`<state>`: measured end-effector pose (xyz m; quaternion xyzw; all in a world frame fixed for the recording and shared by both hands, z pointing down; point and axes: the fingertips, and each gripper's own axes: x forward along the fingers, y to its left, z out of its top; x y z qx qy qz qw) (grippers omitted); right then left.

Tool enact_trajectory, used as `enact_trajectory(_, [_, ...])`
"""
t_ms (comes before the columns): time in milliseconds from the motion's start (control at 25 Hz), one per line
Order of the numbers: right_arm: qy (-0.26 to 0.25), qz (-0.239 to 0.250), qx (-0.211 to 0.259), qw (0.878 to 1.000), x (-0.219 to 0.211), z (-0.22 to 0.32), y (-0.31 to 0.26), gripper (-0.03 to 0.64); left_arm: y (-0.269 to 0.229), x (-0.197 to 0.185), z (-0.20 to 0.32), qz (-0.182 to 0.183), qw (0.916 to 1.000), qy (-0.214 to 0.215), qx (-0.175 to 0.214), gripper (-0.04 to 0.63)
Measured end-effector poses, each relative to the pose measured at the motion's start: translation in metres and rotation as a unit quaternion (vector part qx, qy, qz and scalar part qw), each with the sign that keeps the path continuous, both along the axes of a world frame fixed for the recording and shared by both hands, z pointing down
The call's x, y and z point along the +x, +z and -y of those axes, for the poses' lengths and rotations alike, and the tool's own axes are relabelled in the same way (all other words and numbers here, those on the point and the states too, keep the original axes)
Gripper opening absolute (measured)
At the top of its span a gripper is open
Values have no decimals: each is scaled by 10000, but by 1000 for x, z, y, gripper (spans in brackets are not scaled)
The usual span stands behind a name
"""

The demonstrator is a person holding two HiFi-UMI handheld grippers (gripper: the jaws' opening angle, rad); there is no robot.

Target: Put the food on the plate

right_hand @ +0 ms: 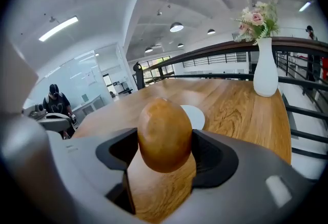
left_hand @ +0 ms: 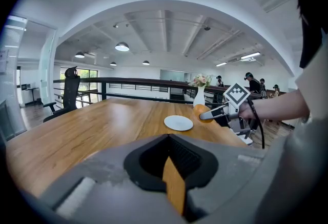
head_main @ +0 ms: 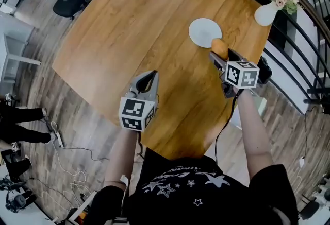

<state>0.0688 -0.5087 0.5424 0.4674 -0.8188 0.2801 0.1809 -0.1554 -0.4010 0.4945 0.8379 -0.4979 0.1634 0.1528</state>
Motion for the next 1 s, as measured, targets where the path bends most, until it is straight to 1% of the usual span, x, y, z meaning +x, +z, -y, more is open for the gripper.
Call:
enact_trajectory(240, [-43, -238, 23, 9997, -6, 38, 9, 330, 24, -5, 15, -98, 9997, -68, -190, 2])
enact_trajectory(440, [-69, -759, -138, 9970, -9, 71, 33, 330, 35, -6, 25, -209, 9994, -131, -253, 2])
enact_trajectory(560, [-55, -931, -186, 9955, -12, 86, 41, 330, 39, -10, 30, -228, 9993, -157, -261, 2])
enact_trajectory(720, [-191, -1161, -223, 9928, -22, 97, 49, 330, 44, -18, 36, -243, 9991, -225, -272, 2])
enact_trajectory(920, [-419, -1636, -200, 9854, -27, 102, 57, 330, 47, -19, 38, -277, 9988, -277, -291, 2])
enact_trajectory(1000, [-471, -1751, -172, 9833, -30, 103, 60, 330, 49, -21, 37, -281, 9987, -289, -308, 2])
